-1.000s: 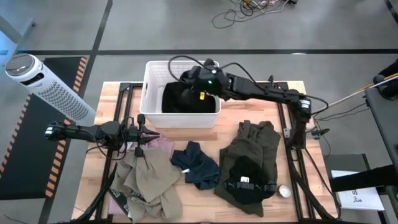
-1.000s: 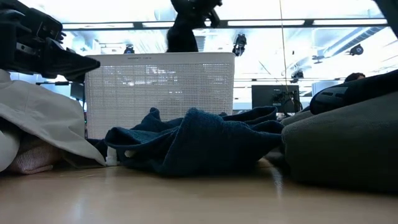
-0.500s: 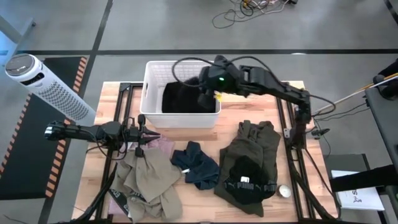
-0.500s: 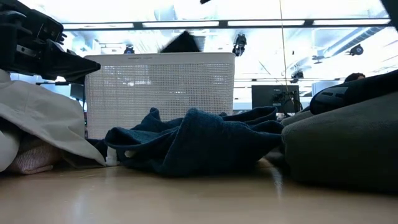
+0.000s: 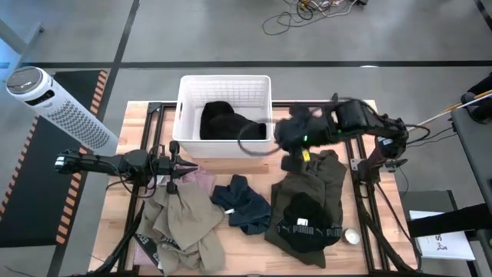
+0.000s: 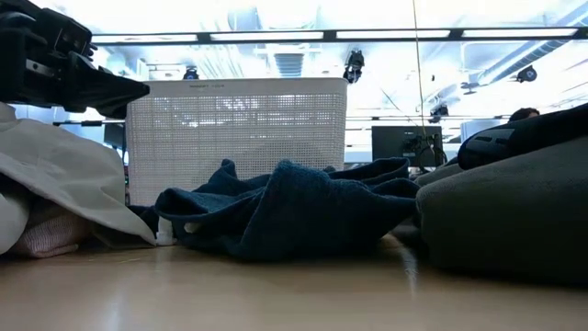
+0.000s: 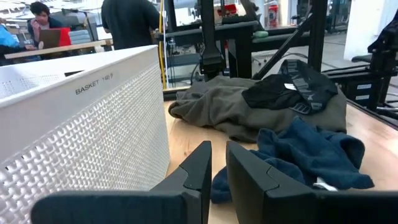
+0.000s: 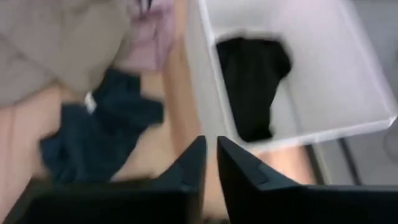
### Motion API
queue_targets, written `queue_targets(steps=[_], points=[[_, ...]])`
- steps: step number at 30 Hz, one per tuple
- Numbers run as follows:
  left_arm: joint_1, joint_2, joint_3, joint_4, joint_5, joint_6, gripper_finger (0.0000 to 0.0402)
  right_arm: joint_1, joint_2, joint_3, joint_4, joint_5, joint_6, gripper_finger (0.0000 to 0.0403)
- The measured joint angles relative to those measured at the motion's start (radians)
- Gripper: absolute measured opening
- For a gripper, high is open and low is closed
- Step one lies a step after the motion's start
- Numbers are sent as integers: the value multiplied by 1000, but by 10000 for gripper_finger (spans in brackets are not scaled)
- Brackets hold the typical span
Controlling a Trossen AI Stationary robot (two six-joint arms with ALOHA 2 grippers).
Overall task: Sort clothes
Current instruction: Put the boxer shorts into the bin
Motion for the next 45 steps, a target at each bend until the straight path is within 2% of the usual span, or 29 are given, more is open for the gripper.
queue_targets(steps=[4,7,15,20,30,34,39,45], points=[[0,2,0,0,0,1,36,91,-4,-60,-53,-10,151,7],[0,3,0,0,0,1,36,167,-30,-151,-53,-72,238,6],[0,5,0,8,0,0,36,340,-116,-517,22,-130,508,2],[0,8,0,31,0,-1,36,358,-163,-732,226,-208,546,1],[0,20,0,81,6,-24,36,365,-271,-1060,597,-341,650,0],[0,27,0,82,6,-27,36,369,-282,-1143,643,-351,704,3],[0,30,0,95,5,-33,36,369,-266,-1196,648,-357,704,35],[0,29,0,132,-1,-38,36,369,-260,-1238,665,-376,700,118]])
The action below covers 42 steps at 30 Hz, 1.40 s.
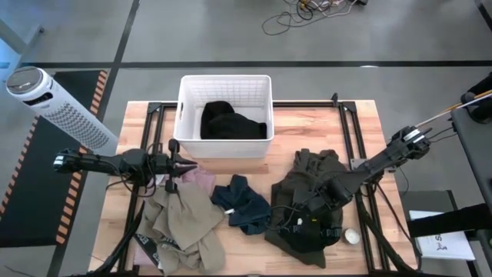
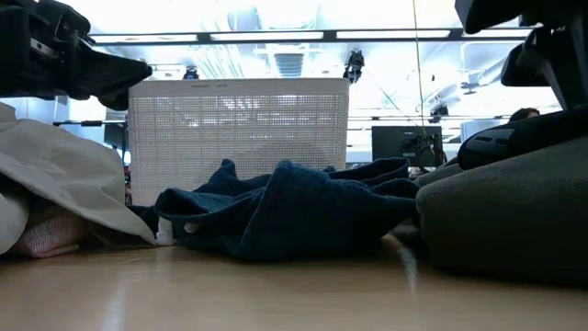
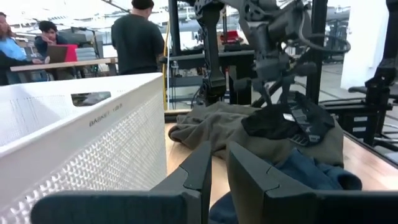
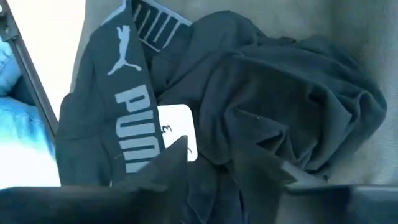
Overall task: Sort clothes
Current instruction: Put the boxer shorts into the bin
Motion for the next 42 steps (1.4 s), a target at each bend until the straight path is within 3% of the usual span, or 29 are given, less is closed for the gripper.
queue_targets(steps=[10,20,23,25,30,31,37,42], points=[[0,10,0,25,0,-9,36,-13,17,-4,16,34,-37,227],[0,28,0,47,-8,37,36,-38,133,-18,33,28,-132,247],[0,28,0,96,-10,96,36,-53,170,-16,35,12,-154,225],[0,28,4,127,-10,131,36,-57,182,-5,29,8,-182,189],[0,33,51,117,-9,194,36,-63,172,80,-29,8,-288,34],[0,35,63,110,-9,206,36,-64,163,109,-55,10,-316,18],[-2,56,89,102,-7,196,36,-96,149,344,-217,3,-459,4],[-2,74,89,116,-7,205,36,-133,146,577,-298,130,-544,2]])
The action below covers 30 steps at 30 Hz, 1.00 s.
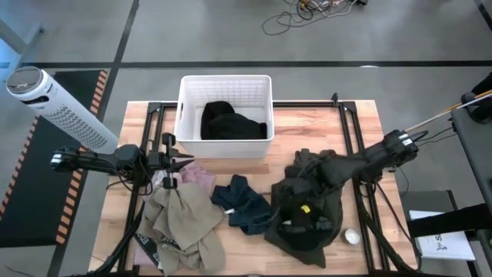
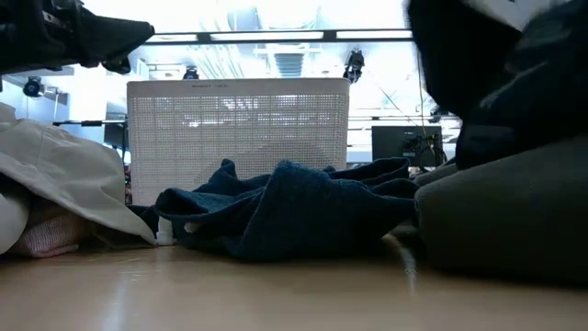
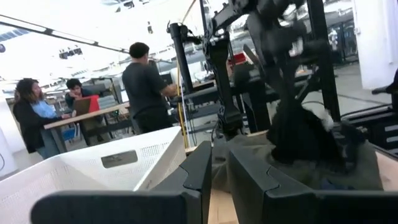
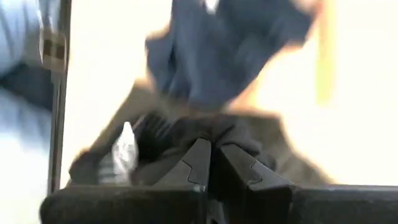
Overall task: Sort clothes
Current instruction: Put the boxer shorts into the bin
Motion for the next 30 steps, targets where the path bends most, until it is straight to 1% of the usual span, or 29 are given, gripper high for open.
queue_targets(steps=[5,9,11,15,18,21,25,30], points=[[0,4,17,23,0,18,36,-40,0,227,6,179,-117,1],[0,10,45,23,0,51,36,-74,13,393,67,389,-232,1],[0,20,58,24,0,65,36,-101,17,454,142,470,-308,1],[0,42,75,24,1,94,36,-165,18,540,348,544,-490,0],[0,61,84,22,1,104,36,-233,18,571,508,539,-624,0],[0,80,96,22,1,105,36,-319,25,589,584,485,-681,0],[0,109,120,23,1,112,36,-437,51,593,595,359,-638,0],[0,145,138,23,1,134,36,-551,138,591,595,239,-596,0]])
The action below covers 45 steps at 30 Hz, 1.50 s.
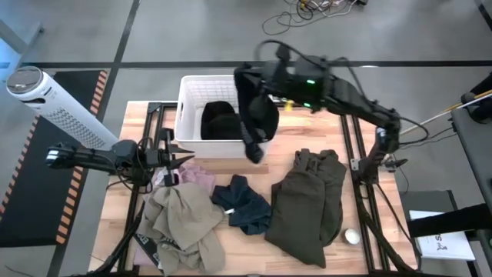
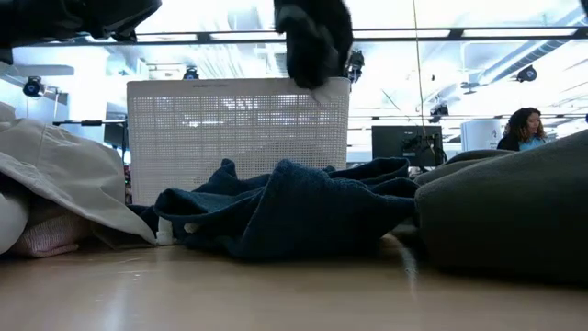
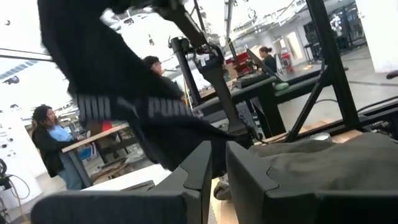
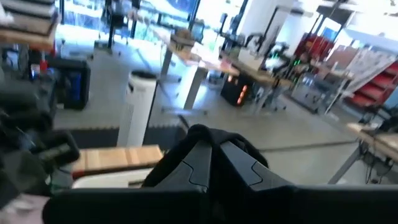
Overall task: Sort clothes
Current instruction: Put the boxer shorts into the bin, then put the blue shorts into the bin
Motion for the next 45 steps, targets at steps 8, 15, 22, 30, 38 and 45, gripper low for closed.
queue_targets(steps=[8,15,22,30,38,45], points=[[0,48,22,5,0,23,36,-109,196,103,14,-96,-8,0],[0,70,22,18,0,48,36,-178,255,108,225,-110,-66,0],[0,74,22,25,0,51,36,-229,254,109,230,-96,-58,0],[0,79,22,28,0,53,36,-237,251,110,28,-95,-29,6],[0,86,22,33,-1,52,36,-261,251,108,-240,-20,107,96],[0,107,22,51,-2,52,36,-312,252,107,-494,-22,235,175]])
